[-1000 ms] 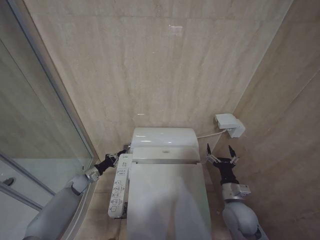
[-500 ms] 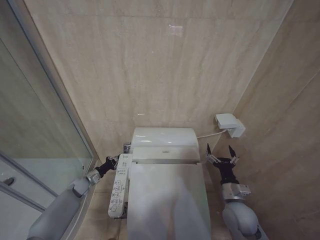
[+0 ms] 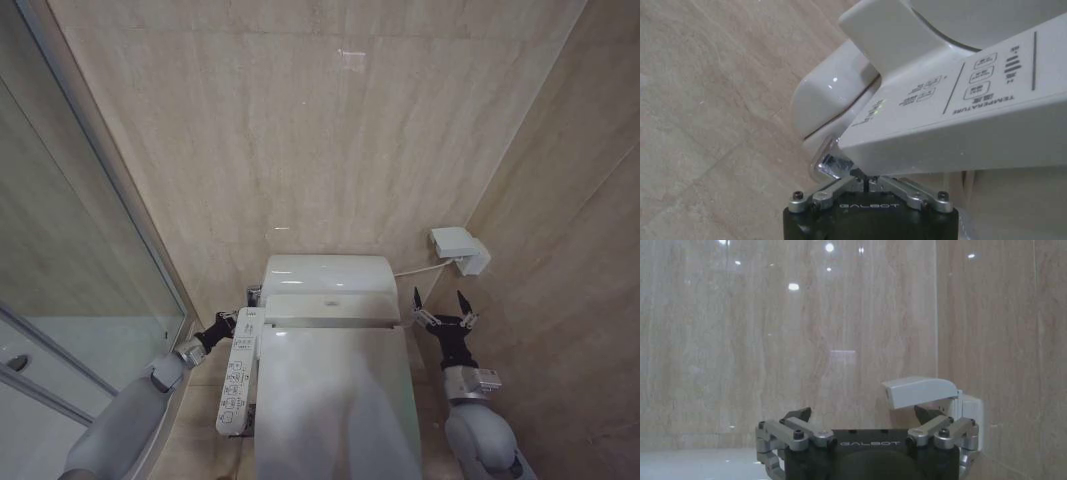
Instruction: Open the toilet lid, clean the toilet bowl with a toilet brush, close the toilet lid, and flush.
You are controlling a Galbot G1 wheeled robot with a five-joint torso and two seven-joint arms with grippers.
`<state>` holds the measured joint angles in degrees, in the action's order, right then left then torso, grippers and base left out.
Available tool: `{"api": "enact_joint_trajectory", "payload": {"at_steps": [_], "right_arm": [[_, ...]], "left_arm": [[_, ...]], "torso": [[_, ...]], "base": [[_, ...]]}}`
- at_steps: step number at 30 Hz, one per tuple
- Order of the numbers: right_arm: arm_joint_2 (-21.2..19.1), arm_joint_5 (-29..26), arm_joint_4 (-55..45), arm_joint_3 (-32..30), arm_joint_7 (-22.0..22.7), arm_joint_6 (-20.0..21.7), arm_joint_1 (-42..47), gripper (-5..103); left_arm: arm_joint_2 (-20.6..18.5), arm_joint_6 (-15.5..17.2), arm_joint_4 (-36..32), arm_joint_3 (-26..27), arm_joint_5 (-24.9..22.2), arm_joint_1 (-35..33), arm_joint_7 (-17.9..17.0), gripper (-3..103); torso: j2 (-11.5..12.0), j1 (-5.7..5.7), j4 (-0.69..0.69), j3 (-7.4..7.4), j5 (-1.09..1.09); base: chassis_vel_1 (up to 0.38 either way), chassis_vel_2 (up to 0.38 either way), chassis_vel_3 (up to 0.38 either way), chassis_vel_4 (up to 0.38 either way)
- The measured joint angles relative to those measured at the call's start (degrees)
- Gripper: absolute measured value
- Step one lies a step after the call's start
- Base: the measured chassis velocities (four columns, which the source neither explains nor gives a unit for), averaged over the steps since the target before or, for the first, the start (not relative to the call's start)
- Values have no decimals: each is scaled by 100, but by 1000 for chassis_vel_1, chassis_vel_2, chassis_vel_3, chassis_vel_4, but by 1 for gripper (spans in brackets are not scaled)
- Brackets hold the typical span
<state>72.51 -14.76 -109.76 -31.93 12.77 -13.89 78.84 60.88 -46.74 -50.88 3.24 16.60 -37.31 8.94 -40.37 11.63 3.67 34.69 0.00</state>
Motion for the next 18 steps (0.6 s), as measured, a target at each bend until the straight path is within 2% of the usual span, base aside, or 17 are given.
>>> {"api": "enact_joint_trajectory", "payload": {"at_steps": [8,10,12,13,16,17,18], "right_arm": [[0,0,0,0,0,0,0,100],[0,0,0,0,0,0,0,100],[0,0,0,0,0,0,0,100],[0,0,0,0,0,0,0,100],[0,0,0,0,0,0,0,100],[0,0,0,0,0,0,0,100],[0,0,0,0,0,0,0,100]], "left_arm": [[204,109,-65,573,-8,-463,-22,0],[304,292,-101,863,-17,-816,-88,0],[398,552,-117,1117,-106,-1090,-326,0],[398,552,-117,1117,-106,-1090,-326,0],[502,1052,-310,1276,-602,-1355,-916,0],[502,1052,-310,1276,-602,-1355,-916,0],[543,1329,-531,1340,-927,-1454,-1231,0]], "torso": [[0,0,2,0,1],[0,0,-2,0,0],[0,0,-4,0,0],[0,0,-4,0,0],[0,0,-1,0,-1],[0,0,-1,0,-1],[0,0,0,0,0]], "base": [[0,0,0,0],[0,0,0,0],[0,0,0,0],[0,0,0,0],[0,0,0,0],[0,0,0,0],[0,0,0,0]]}}
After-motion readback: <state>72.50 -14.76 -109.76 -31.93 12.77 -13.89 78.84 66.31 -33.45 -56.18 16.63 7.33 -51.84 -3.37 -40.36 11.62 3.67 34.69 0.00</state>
